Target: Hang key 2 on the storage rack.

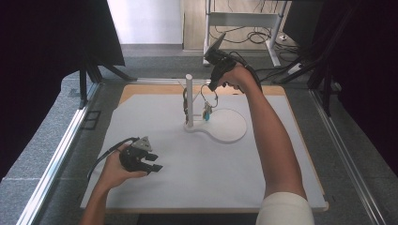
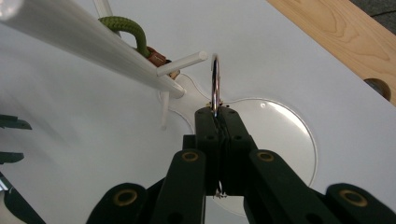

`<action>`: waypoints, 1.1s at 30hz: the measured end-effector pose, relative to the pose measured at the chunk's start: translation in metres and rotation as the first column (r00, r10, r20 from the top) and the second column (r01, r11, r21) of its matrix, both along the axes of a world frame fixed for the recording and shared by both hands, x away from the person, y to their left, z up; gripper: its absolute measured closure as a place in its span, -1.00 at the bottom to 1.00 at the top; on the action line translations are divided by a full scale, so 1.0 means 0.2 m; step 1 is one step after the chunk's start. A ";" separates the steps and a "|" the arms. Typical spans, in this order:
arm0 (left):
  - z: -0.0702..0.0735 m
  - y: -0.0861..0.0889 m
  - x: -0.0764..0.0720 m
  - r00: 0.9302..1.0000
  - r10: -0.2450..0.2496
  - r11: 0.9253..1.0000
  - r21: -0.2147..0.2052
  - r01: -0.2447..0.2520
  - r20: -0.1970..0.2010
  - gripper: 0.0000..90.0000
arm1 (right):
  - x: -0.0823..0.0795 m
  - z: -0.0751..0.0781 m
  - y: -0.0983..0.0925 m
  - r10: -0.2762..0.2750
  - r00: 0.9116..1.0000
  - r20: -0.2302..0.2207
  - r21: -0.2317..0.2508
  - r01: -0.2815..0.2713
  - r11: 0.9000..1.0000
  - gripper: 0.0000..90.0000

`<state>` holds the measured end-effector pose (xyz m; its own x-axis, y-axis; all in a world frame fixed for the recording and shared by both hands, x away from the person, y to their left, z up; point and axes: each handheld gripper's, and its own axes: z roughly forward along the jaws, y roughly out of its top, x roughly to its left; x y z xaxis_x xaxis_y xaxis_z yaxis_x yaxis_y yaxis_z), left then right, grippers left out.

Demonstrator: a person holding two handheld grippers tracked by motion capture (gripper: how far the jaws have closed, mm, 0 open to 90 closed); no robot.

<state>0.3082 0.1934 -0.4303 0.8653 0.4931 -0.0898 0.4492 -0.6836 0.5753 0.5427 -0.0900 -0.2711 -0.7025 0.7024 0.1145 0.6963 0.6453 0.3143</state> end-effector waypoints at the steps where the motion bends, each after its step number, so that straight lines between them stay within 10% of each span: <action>1: 0.00 0.00 0.00 1.000 0.006 1.000 -0.004 -0.006 -0.004 0.16 | 0.00 -0.01 0.00 -0.004 1.000 0.000 0.004 0.004 1.000 0.96; 33: -0.02 -0.02 0.00 1.000 -0.002 1.000 0.008 0.002 -0.005 0.16 | -0.02 -0.15 0.12 0.038 0.998 -0.051 0.029 -0.037 0.999 0.73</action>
<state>0.3077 0.1903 -0.4336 0.8657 0.4924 -0.0901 0.4510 -0.6891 0.5673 0.5380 -0.0657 -0.3015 -0.7209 0.6718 0.1704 0.6876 0.6626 0.2968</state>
